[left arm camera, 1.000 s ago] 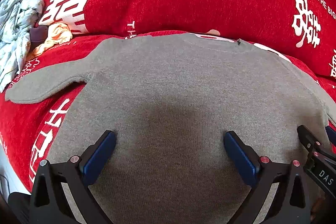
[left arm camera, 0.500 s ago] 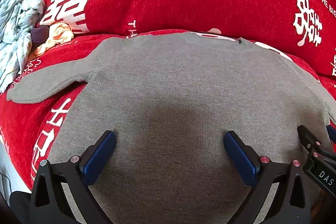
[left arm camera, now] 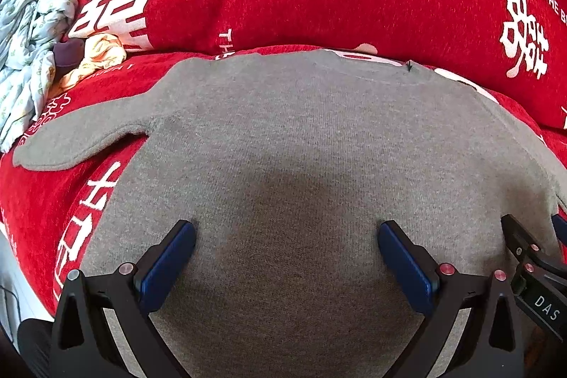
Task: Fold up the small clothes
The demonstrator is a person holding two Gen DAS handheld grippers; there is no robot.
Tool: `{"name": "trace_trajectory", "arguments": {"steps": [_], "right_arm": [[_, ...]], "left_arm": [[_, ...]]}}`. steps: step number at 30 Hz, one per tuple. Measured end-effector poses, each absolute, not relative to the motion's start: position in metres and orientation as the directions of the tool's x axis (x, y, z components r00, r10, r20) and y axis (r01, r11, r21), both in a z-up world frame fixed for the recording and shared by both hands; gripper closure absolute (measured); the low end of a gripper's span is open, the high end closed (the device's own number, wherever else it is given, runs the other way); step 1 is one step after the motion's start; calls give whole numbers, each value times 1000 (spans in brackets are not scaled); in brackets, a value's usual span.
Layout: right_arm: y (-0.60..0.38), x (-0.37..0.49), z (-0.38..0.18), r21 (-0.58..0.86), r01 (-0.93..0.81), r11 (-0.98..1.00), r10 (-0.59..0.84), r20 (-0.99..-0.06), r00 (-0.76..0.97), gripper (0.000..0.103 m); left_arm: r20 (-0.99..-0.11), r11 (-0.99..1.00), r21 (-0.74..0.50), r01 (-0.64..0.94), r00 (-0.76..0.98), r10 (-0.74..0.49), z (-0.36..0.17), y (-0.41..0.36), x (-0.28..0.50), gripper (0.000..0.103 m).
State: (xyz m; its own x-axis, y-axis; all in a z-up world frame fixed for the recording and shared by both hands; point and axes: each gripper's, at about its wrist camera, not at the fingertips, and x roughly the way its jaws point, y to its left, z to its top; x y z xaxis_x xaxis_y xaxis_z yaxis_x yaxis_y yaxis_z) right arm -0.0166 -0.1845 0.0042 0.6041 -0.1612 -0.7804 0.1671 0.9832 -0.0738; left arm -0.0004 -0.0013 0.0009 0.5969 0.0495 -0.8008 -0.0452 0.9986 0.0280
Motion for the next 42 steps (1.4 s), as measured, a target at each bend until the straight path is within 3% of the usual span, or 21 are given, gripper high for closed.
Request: {"name": "trace_trajectory", "arguments": {"steps": [12,21,35,42], "right_arm": [[-190,-12,10,-48,111,993,-101,-836,540,4],[-209,-27,27,-32,139,990,-107,-811,575,4],[-394,-87,45,83,530,844,-254,-809,530,4],[-459,-112,46,98,626,774,-289,-824,487,4]], "left_arm": [[-892,996,61,-71,444,86,9,-7,18,0],[-914,999,51,-3,404,48,20,-44,20,0],[-896,978,84,191,443,-10,44,-149,20,0],[-899,958,112,264,437,-15,43,-194,19,0]]}}
